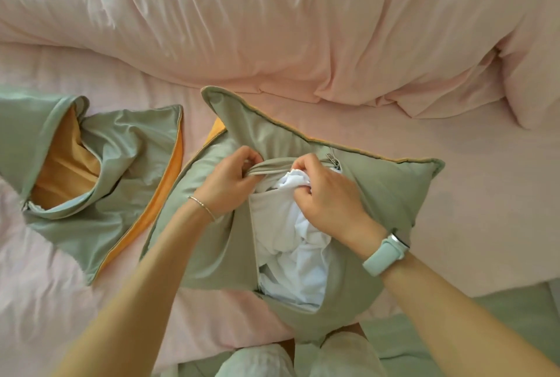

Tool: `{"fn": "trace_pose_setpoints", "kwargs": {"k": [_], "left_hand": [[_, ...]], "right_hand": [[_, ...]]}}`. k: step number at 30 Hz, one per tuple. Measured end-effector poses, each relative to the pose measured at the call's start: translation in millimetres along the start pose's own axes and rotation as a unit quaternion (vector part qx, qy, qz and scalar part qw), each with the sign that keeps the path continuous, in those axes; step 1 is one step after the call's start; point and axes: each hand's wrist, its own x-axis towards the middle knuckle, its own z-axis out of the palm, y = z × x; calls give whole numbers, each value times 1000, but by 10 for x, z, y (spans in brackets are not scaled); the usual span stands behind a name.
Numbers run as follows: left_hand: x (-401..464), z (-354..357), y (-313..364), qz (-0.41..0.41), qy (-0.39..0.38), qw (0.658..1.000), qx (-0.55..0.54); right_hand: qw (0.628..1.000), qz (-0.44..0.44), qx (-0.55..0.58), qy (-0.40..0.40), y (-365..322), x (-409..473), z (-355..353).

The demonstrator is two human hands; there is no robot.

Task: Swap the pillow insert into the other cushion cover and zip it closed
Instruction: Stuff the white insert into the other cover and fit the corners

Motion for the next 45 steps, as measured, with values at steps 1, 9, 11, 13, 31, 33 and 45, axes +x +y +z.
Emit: {"fn": "trace_pose_setpoints", "kwargs": {"k": [1, 9, 11, 13, 31, 33, 45], "left_hand": [[-8, -61, -31, -4, -19, 1000, -17], [29, -129, -28, 11, 47, 992, 117], [31, -43, -42, 39, 124, 984, 120], [76, -35, -95, 35, 162, 982, 95], [254, -115, -166, 11, 262, 949, -174], [303, -170, -159, 10, 269, 946, -179], [539, -423, -253, 6, 203, 970, 137]], "right_hand": [[1000, 3, 0, 2, -20, 14, 47], [998, -1, -53, 21, -72, 123, 186], [997, -8, -78, 26, -119, 143, 177], [988, -64, -126, 62, -177, 131, 228], [999, 17, -10, -27, -364, 485, 459], [994, 102, 7, -39, -411, 620, 512], [997, 38, -51, -48, -392, 899, 571]]}}
